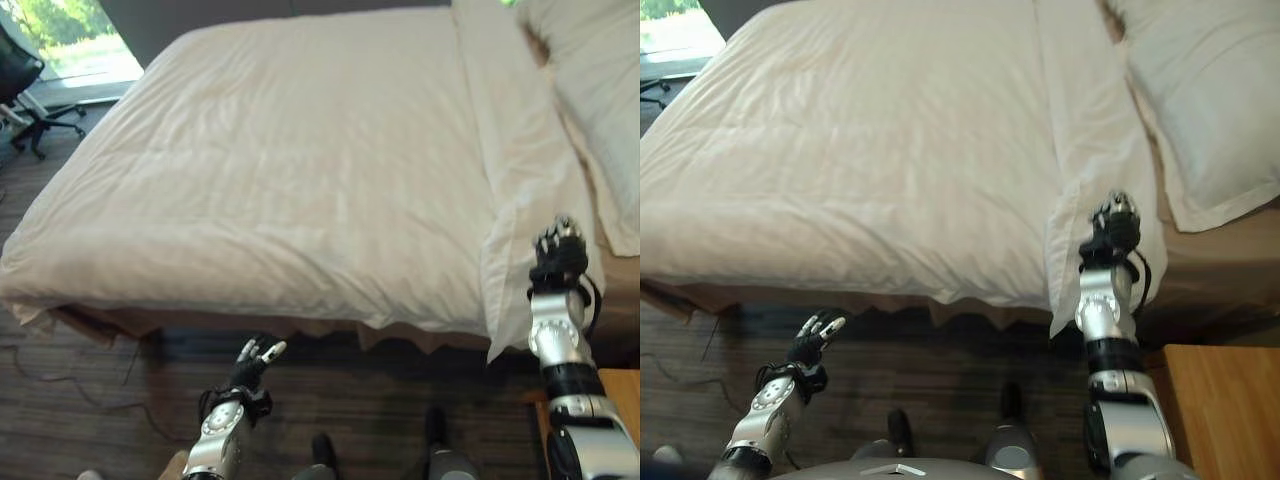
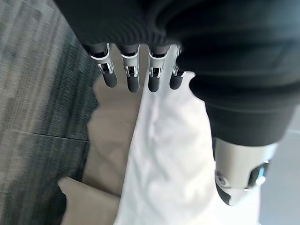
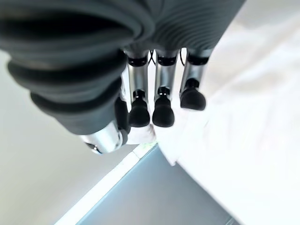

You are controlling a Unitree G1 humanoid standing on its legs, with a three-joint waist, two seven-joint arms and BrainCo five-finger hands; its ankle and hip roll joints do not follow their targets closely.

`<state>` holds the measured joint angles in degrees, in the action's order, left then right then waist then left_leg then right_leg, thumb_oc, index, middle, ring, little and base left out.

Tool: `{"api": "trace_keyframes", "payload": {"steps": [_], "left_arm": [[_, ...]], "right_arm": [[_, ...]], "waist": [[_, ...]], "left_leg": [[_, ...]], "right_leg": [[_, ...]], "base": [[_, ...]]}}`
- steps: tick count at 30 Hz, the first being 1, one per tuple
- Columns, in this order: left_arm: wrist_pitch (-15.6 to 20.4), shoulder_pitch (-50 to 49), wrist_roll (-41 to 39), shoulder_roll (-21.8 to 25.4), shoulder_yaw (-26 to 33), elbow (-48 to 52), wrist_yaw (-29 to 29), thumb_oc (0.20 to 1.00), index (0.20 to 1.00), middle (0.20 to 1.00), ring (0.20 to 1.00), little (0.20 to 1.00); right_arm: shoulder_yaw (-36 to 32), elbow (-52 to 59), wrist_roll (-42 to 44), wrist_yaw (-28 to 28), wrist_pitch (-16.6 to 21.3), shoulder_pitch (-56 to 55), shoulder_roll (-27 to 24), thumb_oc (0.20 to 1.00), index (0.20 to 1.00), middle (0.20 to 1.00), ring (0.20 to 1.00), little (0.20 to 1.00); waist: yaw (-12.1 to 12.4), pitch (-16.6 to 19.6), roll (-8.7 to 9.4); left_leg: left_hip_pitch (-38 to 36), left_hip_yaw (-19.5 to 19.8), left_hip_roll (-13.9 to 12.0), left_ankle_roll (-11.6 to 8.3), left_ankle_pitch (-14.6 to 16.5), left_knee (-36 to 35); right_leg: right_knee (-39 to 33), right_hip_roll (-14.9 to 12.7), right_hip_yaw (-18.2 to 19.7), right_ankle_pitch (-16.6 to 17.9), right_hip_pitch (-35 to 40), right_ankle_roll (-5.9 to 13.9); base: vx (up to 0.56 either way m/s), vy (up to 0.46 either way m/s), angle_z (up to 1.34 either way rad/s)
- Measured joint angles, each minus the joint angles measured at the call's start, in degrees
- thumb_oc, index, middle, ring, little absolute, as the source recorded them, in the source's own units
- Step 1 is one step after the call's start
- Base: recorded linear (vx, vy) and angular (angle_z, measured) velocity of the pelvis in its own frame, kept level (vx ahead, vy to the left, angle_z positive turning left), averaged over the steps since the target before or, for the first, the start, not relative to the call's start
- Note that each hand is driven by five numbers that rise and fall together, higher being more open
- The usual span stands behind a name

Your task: Making the bed.

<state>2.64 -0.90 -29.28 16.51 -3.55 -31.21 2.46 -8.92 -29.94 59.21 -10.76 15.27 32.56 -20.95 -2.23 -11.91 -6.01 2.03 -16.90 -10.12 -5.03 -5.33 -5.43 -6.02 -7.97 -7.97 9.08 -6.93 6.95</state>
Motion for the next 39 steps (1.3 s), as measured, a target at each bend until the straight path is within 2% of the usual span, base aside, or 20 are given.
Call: {"api": "trace_keyframes", "payload": {"steps": [2, 6, 10, 13, 15, 18, 20, 21, 22, 27, 28, 29, 33, 36, 39], "left_arm": [[0.21, 0.89, -2.06, -0.17, -0.52, -0.22, -0.04, 1.0, 1.0, 1.0, 1.0, 1.0], [1.86, 1.37, -2.21, 1.01, -0.72, -0.96, 0.03, 1.0, 1.0, 1.0, 1.0, 1.0], [2.38, 2.95, -4.33, 1.77, -0.56, -1.09, -0.14, 1.0, 1.0, 1.0, 1.0, 1.0], [2.36, 3.04, -4.33, 1.74, -0.42, -1.09, -0.22, 1.0, 1.0, 1.0, 1.0, 1.0], [2.31, 3.08, -4.35, 1.26, -0.3, -1.06, -0.24, 1.0, 1.0, 1.0, 1.0, 1.0], [2.15, 3.66, -4.37, -0.16, 0.68, -1.17, 0.12, 1.0, 1.0, 1.0, 1.0, 1.0], [2.01, 5.26, -4.35, -0.35, 1.25, -1.93, 0.16, 1.0, 1.0, 1.0, 1.0, 1.0], [1.7, 6.37, -4.35, -0.42, 1.87, -3.56, 0.22, 1.0, 1.0, 1.0, 1.0, 1.0], [1.67, 6.75, -4.35, -0.35, 2.59, -3.82, 0.53, 1.0, 1.0, 1.0, 1.0, 1.0], [0.49, 7.39, -4.35, -0.71, 3.55, -4.06, 0.5, 1.0, 1.0, 1.0, 1.0, 1.0], [0.34, 7.38, -4.35, -0.8, 3.54, -4.46, 0.41, 1.0, 1.0, 1.0, 1.0, 1.0], [0.14, 7.24, -4.35, -0.98, 3.65, -4.51, 0.37, 1.0, 1.0, 1.0, 1.0, 1.0], [-0.33, 6.35, -3.94, -2.81, 3.58, -4.35, 0.09, 1.0, 1.0, 1.0, 1.0, 1.0], [-0.38, 4.05, -1.54, -3.25, 0.65, -2.23, -0.44, 1.0, 1.0, 1.0, 1.0, 1.0], [-0.62, 1.67, 1.51, -3.33, -1.18, -0.24, -1.12, 1.0, 1.0, 1.0, 1.0, 1.0]], "right_arm": [[-0.05, -2.37, 1.65, -0.92, 0.29, 3.94, -2.48, 0.2, 0.2, 0.2, 0.2, 0.2], [0.34, -7.73, 2.24, -1.33, 1.56, 10.89, -5.95, 0.2, 0.2, 0.2, 0.2, 0.2], [0.23, -14.4, 2.22, -1.34, 1.36, 13.79, -9.54, 0.2, 0.2, 0.2, 0.2, 0.2], [-0.85, -15.73, 2.17, -0.88, 1.22, 12.75, -9.8, 0.2, 0.2, 0.2, 0.2, 0.2], [-3.06, -12.38, 2.1, 0.18, 1.76, 9.94, -8.23, 0.2, 0.2, 0.2, 0.2, 0.2], [-6.85, -7.06, 2.12, 3.08, 2.94, 0.91, 0.0, 0.2, 0.2, 0.2, 0.2, 0.2], [-7.21, -7.41, 2.14, 4.25, 2.43, -5.7, 4.18, 0.2, 0.2, 0.2, 0.2, 0.2], [-7.22, -10.01, 2.11, 4.3, 1.38, -8.59, 5.73, 0.2, 0.2, 0.2, 0.2, 0.2], [-7.03, -14.13, 2.16, 3.57, -1.29, -11.03, 7.2, 0.2, 0.2, 0.2, 0.2, 0.2], [-6.19, -18.93, 0.88, 3.68, -7.94, -24.57, 9.52, 0.2, 0.2, 0.2, 0.2, 0.2], [-6.21, -18.91, -0.64, 3.64, -8.57, -26.28, 9.37, 0.495, 0.495, 0.495, 0.495, 0.495], [-5.72, -18.85, -2.6, 3.66, -9.26, -27.41, 8.78, 1.0, 1.0, 1.0, 1.0, 1.0], [1.83, -12.66, -17.98, 3.87, -11.79, -32.41, 6.23, 1.0, 1.0, 1.0, 1.0, 1.0], [7.17, -3.91, -30.24, 4.22, -12.84, -34.96, 4.49, 1.0, 1.0, 1.0, 1.0, 1.0], [9.18, 2.36, -41.31, 5.02, -13.47, -35.58, 3.89, 1.0, 1.0, 1.0, 1.0, 1.0]], "waist": [[0.94, -1.78, -1.39], [1.32, -4.46, -3.42], [2.63, -6.44, -4.67], [2.39, -8.84, -5.42], [2.23, -9.16, -5.27], [0.68, -9.82, -3.92], [-0.68, -9.83, -2.39], [-1.35, -9.74, -1.59], [-1.95, -9.28, -0.74], [-5.52, -8.63, 0.31], [-6.03, -8.43, 0.67], [-6.45, -7.99, 0.92], [-7.13, -3.94, 3.67], [-7.06, -0.5, 6.03], [-6.89, 2.55, 7.52]], "left_leg": [[0.32, 0.09, 0.12, 0.09, -0.08, 0.09], [3.42, -0.03, 0.46, 0.02, -0.72, 0.11], [6.28, -0.44, 0.52, 0.27, -0.94, 0.1], [7.17, -1.16, 0.44, 0.27, -1.02, 0.11], [6.99, -1.23, 0.29, 0.24, -1.0, 0.11], [5.17, -1.26, -0.04, -0.05, -0.79, 0.11], [3.92, -1.35, -0.52, -0.53, -0.42, 0.09], [2.99, -1.35, -0.68, -0.65, -0.33, 0.09], [2.32, -1.43, -0.73, -0.8, -0.18, 0.07], [0.35, -3.02, -0.74, -1.35, 0.52, -0.26], [-0.44, -3.17, -0.82, -1.43, 0.62, -0.26], [-0.83, -3.21, -0.91, -1.45, 0.68, -0.25], [-2.99, -3.4, -1.42, -1.49, 0.94, -0.25], [-4.22, -3.21, -1.59, -1.73, 1.22, -0.25], [-4.43, -3.07, -1.44, -1.85, 1.32, -0.26]], "right_leg": [[0.11, -0.11, -0.15, 0.17, -0.23, -0.1], [0.23, -0.3, 0.0, 1.02, -3.49, -0.36], [0.24, -0.44, 0.31, 1.41, -6.67, -0.51], [0.29, -0.25, 0.53, 1.92, -7.91, -0.62], [0.28, -0.14, 0.51, 1.85, -7.69, -0.59], [0.27, 0.33, 0.3, 1.27, -5.7, -0.69], [0.28, 0.59, 0.45, 0.9, -4.58, -0.69], [0.28, 0.73, 0.38, 0.72, -3.59, -0.74], [0.27, 0.73, 0.55, 0.34, -3.06, -0.61], [0.28, 0.78, 2.09, 0.31, -2.06, -0.5], [0.26, 0.91, 2.24, 0.29, -1.56, -0.49], [0.27, 1.02, 2.27, 0.29, -1.19, -0.5], [0.23, 1.56, 2.38, -0.01, 0.85, -0.8], [0.23, 1.69, 2.37, -0.4, 2.18, -1.28], [0.07, 1.5, 2.38, -0.42, 2.45, -1.27]], "base": [[-0.04, -0.006, 0.03], [-0.07, -0.009, -0.01], [-0.06, -0.007, -0.05], [0.0, -0.008, -0.09], [0.03, 0.004, -0.01], [0.05, 0.003, 0.02], [0.09, 0.019, 0.0], [0.04, 0.028, -0.03], [0.06, 0.029, -0.09], [0.05, 0.039, -0.17], [0.04, 0.025, -0.12], [0.02, 0.016, -0.06], [0.02, 0.036, -0.03], [-0.01, 0.014, 0.02], [-0.01, 0.054, 0.04]]}}
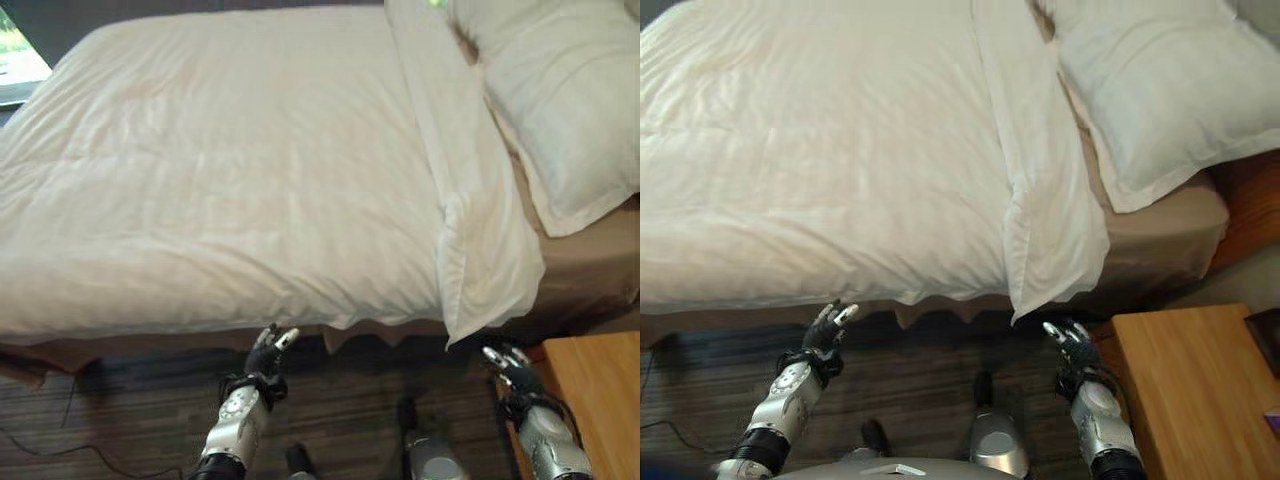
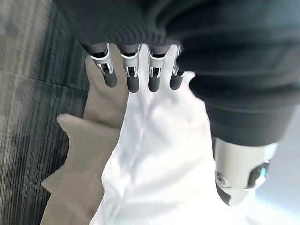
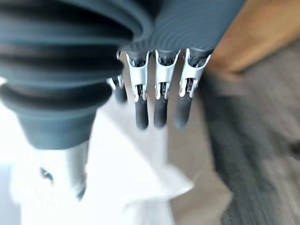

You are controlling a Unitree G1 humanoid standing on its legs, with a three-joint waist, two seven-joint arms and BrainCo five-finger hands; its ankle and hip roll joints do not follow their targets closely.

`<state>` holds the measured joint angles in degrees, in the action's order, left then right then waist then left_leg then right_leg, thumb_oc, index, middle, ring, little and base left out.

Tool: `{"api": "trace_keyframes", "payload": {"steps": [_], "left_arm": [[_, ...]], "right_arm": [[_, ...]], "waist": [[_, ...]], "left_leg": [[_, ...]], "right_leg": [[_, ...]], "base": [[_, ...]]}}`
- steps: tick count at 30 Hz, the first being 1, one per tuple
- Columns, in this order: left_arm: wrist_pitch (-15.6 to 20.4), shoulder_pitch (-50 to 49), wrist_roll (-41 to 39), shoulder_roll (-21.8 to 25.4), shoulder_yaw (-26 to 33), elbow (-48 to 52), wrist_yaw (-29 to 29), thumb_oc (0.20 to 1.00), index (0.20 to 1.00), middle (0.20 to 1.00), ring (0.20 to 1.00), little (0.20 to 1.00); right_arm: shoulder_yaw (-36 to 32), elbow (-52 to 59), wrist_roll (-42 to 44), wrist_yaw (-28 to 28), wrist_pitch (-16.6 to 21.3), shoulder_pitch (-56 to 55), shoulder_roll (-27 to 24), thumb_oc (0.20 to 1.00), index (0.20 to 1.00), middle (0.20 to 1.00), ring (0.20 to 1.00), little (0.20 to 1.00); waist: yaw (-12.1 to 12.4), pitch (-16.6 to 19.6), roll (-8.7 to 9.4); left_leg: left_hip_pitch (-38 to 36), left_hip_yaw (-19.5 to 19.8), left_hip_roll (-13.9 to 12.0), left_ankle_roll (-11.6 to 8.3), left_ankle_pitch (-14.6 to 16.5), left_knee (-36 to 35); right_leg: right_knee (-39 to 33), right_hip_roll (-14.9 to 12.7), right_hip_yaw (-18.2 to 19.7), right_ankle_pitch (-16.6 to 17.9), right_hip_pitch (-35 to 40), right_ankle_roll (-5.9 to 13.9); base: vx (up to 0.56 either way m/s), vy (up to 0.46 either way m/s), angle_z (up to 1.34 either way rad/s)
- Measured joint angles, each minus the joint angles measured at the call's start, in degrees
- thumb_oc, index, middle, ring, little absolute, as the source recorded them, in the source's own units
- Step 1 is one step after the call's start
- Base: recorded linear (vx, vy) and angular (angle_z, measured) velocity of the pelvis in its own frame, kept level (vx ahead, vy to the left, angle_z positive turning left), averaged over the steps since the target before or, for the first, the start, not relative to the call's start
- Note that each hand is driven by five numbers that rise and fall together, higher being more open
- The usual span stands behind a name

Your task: Making the bed.

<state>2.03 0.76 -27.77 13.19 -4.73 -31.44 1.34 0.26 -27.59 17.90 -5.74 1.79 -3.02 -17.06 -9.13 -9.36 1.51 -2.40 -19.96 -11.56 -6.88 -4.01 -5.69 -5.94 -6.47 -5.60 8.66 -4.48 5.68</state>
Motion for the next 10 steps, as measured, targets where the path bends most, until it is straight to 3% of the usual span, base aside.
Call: {"api": "trace_keyframes", "payload": {"steps": [10], "left_arm": [[-1.57, -3.47, 7.24, 0.47, -3.31, 9.43, -2.26, 1.0, 1.0, 1.0, 1.0, 1.0]], "right_arm": [[2.79, 7.56, -5.69, 1.39, -0.51, -2.75, 0.11, 1.0, 1.0, 1.0, 1.0, 1.0]], "waist": [[0.1, 2.7, -0.55]], "left_leg": [[-1.83, 0.09, 0.21, 0.3, -0.15, -0.01]], "right_leg": [[0.01, -0.2, 0.1, 0.05, 1.92, 0.07]], "base": [[0.0, 0.042, 0.0]]}}
